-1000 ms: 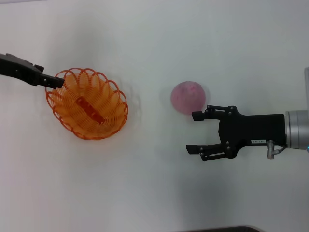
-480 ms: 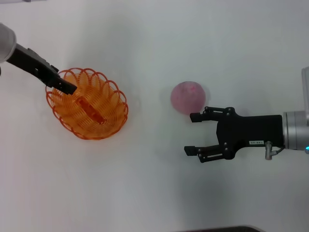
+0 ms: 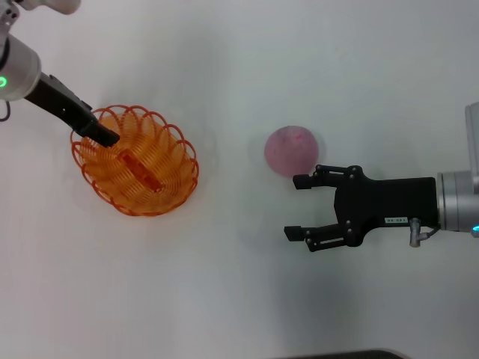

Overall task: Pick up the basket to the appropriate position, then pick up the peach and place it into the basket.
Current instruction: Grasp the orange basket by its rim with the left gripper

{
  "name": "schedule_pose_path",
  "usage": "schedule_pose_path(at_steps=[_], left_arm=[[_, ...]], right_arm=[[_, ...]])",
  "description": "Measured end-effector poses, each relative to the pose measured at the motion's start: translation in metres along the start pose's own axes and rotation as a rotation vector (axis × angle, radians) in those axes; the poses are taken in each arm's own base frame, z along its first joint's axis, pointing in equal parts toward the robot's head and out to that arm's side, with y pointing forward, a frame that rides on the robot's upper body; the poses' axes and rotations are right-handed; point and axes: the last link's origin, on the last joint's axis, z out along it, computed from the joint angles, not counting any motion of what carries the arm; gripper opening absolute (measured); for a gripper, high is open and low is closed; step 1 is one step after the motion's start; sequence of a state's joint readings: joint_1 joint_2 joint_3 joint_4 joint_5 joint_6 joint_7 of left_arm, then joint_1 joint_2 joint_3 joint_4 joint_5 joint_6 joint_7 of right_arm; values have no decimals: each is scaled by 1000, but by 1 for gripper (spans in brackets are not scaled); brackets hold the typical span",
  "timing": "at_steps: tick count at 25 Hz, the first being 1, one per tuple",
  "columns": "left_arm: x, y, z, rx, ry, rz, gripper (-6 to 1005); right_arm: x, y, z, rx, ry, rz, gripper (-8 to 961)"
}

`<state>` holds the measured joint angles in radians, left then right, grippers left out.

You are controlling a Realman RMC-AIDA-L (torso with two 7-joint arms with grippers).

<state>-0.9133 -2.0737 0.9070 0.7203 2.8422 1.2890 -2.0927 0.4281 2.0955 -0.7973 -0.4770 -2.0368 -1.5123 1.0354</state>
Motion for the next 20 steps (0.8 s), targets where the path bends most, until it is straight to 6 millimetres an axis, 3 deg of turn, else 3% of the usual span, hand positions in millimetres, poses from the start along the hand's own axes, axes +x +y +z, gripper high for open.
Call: schedule_pose_path(at_steps=[8, 20], left_arm=[[5, 0, -1, 26, 1, 4, 702], [5, 0, -1, 38, 4, -3, 225]], right_arm=[[0, 1, 2, -4, -1, 6, 925], [0, 0, 2, 0, 4, 4, 924]])
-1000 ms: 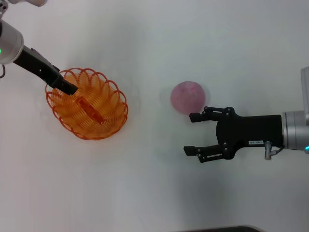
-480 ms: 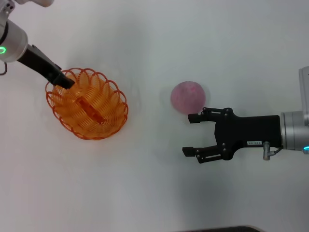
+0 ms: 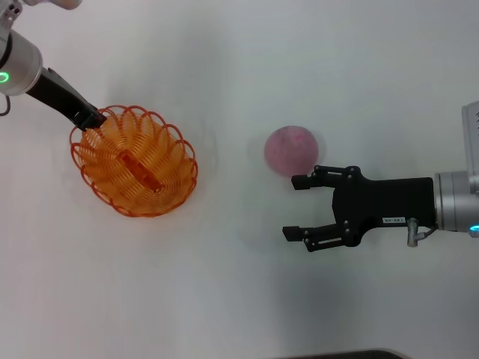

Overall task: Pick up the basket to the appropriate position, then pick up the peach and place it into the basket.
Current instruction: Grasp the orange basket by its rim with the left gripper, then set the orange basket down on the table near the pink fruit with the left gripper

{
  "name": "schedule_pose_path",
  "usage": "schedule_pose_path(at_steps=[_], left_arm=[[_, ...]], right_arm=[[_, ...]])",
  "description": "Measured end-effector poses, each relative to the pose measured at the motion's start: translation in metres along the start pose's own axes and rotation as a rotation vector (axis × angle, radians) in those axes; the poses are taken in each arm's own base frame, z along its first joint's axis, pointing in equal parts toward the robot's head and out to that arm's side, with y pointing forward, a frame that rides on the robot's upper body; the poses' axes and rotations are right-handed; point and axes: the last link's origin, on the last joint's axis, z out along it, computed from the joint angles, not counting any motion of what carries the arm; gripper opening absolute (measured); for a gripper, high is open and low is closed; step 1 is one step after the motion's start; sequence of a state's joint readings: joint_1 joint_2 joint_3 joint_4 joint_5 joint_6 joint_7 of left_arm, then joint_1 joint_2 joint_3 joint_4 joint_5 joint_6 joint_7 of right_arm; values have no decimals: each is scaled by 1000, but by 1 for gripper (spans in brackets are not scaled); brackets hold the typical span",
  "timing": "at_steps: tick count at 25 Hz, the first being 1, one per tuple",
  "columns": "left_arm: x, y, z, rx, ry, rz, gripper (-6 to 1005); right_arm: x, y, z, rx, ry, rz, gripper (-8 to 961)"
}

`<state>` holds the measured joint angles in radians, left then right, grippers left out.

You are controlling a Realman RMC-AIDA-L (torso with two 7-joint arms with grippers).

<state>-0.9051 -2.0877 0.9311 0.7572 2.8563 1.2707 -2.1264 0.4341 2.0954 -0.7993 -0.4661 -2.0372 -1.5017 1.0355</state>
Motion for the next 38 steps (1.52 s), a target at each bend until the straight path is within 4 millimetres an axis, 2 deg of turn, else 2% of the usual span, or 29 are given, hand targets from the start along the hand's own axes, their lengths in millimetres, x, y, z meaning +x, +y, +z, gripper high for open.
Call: schedule_pose_path(at_steps=[10, 19, 31, 38], left_arm=[[0, 0, 0, -1, -1, -8, 83], [1, 0, -5, -11, -7, -37, 73], [15, -21, -54, -111, 14, -224, 35], [11, -23, -59, -145, 12, -282, 31]], right_arm=[[0, 0, 0, 2, 1, 1, 924], [1, 0, 0, 2, 0, 3, 924], [3, -1, -2, 13, 5, 7, 924], [3, 0, -2, 12, 6, 9, 924]])
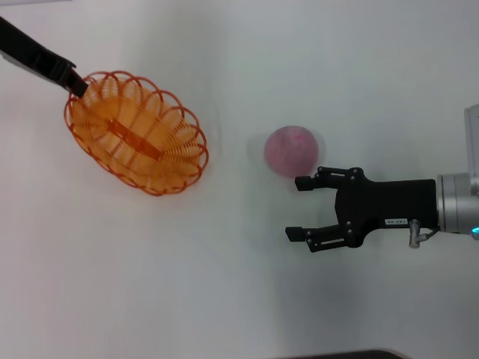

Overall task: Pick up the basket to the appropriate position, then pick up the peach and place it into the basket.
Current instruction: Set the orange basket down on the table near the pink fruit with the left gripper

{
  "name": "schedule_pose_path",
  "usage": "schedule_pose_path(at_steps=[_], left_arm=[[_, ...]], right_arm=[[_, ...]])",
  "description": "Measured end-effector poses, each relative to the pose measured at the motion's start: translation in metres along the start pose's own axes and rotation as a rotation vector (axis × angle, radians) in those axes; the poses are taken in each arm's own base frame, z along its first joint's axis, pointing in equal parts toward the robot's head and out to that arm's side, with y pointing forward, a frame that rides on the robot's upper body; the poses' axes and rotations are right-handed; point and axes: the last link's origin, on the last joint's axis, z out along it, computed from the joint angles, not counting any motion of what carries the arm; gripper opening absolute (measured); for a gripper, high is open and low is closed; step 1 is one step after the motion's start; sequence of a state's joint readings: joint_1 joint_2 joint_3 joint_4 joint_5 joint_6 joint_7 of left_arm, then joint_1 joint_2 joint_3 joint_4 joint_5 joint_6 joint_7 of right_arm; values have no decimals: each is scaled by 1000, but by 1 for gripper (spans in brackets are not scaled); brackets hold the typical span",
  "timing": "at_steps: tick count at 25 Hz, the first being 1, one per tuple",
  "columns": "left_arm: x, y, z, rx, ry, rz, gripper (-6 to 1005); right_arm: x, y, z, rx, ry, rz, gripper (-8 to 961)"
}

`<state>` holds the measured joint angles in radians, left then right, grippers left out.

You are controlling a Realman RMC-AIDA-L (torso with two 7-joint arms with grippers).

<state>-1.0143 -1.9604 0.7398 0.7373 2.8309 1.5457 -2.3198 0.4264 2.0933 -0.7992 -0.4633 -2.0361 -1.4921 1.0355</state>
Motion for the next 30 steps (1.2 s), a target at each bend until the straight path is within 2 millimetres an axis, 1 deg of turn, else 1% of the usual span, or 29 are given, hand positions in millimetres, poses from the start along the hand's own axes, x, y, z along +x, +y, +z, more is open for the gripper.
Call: schedule_pose_path(at_steps=[2, 4, 8, 14, 22, 26, 30], left_arm=[[-1, 0, 1, -6, -4, -7, 30], [-7, 1, 3, -46, 2, -50, 32], [-15, -1, -2, -142, 49, -131, 35], [-42, -5, -6, -287, 111, -302, 40], [-80, -11, -4, -406, 205, -488, 47], [-96, -11, 3, -436, 229, -553, 50], [-107, -7, 11, -463, 237, -588, 53]], right_arm=[[0, 0, 0, -1, 0, 0, 924], [0, 0, 0, -1, 0, 0, 924], [0, 0, 0, 0, 1, 0, 924], [2, 0, -2, 7, 3, 4, 925], [3, -2, -2, 20, 12, 2, 924], [3, -3, -3, 26, 12, 2, 924], [3, -3, -3, 27, 12, 3, 924]])
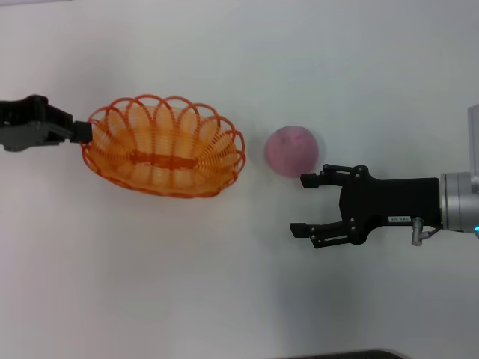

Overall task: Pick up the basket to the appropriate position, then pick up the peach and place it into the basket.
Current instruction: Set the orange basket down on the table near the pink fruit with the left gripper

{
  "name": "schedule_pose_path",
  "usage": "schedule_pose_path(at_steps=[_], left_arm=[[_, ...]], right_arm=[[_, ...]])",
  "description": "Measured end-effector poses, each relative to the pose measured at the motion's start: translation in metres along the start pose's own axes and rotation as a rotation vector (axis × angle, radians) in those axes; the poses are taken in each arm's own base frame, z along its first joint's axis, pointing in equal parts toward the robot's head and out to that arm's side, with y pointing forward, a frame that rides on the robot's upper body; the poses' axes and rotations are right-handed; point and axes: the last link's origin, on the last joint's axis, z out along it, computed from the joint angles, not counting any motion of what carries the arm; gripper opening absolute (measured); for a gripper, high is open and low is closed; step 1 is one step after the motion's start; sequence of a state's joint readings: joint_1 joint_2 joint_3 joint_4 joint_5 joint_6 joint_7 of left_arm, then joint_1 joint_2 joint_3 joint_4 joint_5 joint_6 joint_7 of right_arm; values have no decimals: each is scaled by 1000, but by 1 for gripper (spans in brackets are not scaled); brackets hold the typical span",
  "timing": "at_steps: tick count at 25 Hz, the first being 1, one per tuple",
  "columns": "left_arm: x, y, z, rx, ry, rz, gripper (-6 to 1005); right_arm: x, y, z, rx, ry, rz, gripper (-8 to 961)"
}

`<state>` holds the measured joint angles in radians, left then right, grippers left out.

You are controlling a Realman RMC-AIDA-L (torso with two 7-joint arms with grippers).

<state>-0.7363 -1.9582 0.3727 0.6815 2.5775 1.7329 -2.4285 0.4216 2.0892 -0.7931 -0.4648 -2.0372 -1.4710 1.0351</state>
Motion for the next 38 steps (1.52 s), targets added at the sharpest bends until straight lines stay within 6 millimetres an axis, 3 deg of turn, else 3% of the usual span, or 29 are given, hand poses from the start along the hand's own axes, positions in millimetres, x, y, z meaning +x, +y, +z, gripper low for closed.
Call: schedule_pose_path(at_steps=[24, 38], left_arm=[[-48, -22, 24, -70, 54, -93, 73], [-54, -28, 33, -41, 51, -107, 85]], right_arm=[[-1, 2, 1, -12, -2, -1, 924], [0, 3, 1, -20, -3, 0, 925]])
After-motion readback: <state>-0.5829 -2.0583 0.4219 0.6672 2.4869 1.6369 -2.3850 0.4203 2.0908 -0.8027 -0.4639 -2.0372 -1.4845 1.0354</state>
